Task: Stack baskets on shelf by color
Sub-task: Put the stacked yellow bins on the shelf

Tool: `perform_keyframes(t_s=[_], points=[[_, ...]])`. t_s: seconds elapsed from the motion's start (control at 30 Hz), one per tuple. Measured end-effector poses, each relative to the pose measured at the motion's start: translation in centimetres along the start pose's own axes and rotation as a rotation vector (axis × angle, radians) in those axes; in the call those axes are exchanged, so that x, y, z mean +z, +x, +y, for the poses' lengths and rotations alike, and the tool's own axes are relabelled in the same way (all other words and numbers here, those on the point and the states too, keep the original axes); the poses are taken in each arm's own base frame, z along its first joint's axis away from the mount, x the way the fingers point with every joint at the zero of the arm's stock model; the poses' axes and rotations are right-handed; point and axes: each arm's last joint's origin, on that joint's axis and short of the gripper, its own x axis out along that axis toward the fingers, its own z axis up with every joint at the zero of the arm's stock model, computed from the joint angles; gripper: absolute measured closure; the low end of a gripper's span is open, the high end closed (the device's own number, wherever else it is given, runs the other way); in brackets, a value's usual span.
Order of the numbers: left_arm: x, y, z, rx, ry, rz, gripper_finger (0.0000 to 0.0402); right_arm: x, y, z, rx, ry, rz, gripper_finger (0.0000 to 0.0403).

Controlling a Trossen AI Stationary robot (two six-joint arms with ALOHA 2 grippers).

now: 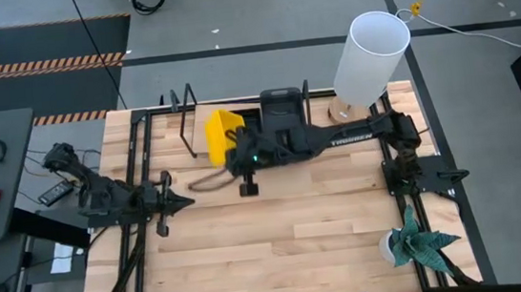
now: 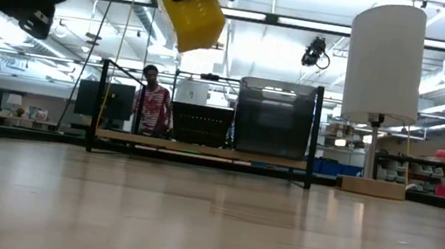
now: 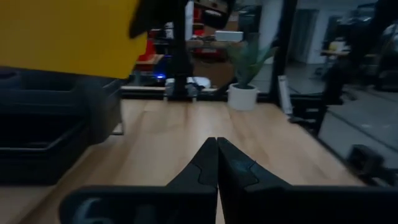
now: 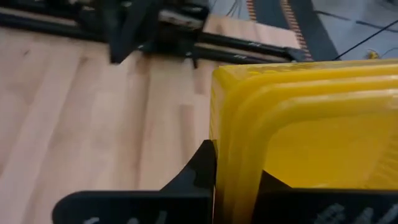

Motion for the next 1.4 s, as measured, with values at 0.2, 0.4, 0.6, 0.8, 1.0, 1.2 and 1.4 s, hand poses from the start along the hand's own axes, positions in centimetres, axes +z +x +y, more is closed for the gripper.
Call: perform_keyframes(t_s=[0.2, 0.4, 0.6, 0.8, 1.0, 1.2, 1.4], points=[[-0.3, 0.5, 1.1, 0.072, 0.019, 0.026, 0.04, -0.5, 3.0, -2.2, -0.001, -0.003, -0.029, 0.0391], [-0.4, 0.9, 1.8, 0.123, -0.064, 0.036, 0.0393, 0.4, 6.3, -2.7, -0.018, 0.001, -0.001, 0.0391], [-0.5, 1.0, 1.9, 0.13, -0.153, 0.039, 0.0382, 1.5, 8.6, -3.1, -0.098, 0.0, 0.043, 0.0391], [-0.7, 1.0, 1.7, 0.122, -0.175, 0.053, 0.0394, 0.5, 10.4, -4.0, -0.135, 0.04, 0.052, 0.0391], [-0.9, 1.2, 1.7, 0.142, -0.156, 0.074, 0.0386, -0.9, 11.8, -5.1, -0.158, 0.067, 0.105, 0.0391], [-1.3, 1.4, 1.7, 0.158, -0.136, 0.111, 0.0376, -1.8, 12.8, -6.2, -0.171, 0.09, 0.119, 0.0391], [-1.5, 1.5, 1.7, 0.179, -0.126, 0.132, 0.0387, -2.7, 14.2, -6.5, -0.172, 0.096, 0.125, 0.0388]])
